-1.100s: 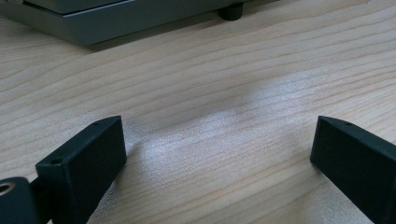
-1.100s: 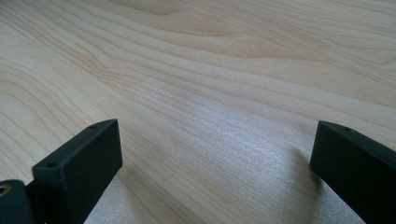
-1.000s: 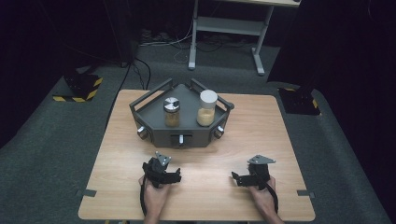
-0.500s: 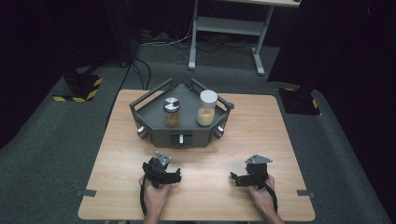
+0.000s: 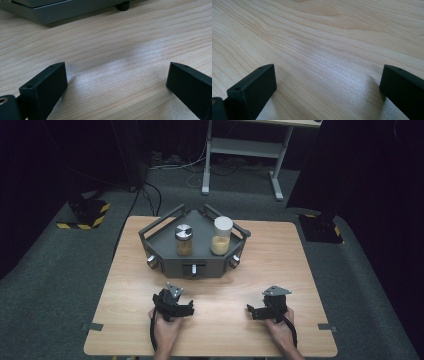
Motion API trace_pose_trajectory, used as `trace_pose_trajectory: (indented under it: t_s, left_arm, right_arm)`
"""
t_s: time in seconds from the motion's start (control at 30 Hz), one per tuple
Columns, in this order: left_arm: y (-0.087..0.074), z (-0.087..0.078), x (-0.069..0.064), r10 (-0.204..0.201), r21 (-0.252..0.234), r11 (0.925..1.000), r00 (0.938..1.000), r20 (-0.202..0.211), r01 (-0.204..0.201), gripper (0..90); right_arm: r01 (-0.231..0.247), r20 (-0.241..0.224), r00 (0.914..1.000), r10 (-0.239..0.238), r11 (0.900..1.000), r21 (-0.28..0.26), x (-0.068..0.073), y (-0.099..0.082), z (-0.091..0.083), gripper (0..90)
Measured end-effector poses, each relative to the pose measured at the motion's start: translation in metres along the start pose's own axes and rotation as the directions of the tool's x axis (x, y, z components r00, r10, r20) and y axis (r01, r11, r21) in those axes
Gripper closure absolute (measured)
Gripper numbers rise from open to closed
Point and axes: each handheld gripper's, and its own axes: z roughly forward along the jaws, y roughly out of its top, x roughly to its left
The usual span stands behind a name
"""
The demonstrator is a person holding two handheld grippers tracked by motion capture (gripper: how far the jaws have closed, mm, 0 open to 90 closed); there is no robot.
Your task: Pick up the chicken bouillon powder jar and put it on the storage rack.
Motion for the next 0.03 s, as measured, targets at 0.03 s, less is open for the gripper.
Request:
trace_pose_trajectory:
  t_s: [0.03]
  left_arm:
    - [0.0000, 0.0000, 0.0000, 0.000, 0.000, 1.0000, 1.0000, 0.000, 0.000, 3.3]
  right_arm:
    - [0.001, -0.001, 1.0000, -0.001, 1.0000, 0.000, -0.0003, 0.0000, 0.0001, 0.3]
